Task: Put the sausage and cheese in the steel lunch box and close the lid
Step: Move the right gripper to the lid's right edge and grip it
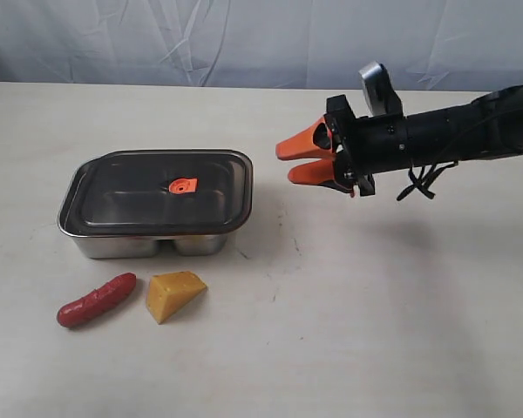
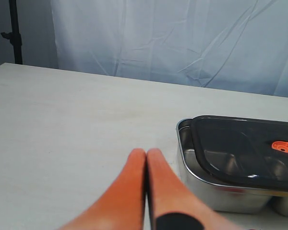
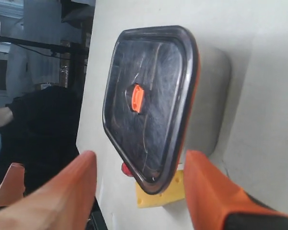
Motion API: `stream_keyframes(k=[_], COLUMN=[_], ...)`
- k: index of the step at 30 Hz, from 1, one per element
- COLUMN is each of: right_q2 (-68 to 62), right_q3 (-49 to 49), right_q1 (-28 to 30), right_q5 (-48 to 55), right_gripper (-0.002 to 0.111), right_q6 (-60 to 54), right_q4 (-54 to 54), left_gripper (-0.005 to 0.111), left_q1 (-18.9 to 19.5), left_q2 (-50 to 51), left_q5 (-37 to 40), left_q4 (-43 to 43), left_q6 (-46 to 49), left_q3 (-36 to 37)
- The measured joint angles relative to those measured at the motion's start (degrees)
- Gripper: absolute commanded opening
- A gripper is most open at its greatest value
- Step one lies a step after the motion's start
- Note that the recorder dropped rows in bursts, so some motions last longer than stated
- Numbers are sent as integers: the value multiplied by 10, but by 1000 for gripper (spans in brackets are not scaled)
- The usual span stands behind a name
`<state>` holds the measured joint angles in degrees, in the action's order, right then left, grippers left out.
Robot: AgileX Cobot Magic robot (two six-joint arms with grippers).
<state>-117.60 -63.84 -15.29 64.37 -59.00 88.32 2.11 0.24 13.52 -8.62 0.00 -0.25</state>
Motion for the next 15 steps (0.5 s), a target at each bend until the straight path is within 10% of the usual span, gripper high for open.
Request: stream_keyframes(k=[15], right_q2=[-81], right_q3=[-55], right_q1=[-36], right_q5=[-2], right_gripper=[53], right_q6=[11], right_q4=[5], left_gripper=[0], left_q1=[0], left_q2=[0], left_q5=[0], left_q4=[0], left_q6=[0], left_q3=[0])
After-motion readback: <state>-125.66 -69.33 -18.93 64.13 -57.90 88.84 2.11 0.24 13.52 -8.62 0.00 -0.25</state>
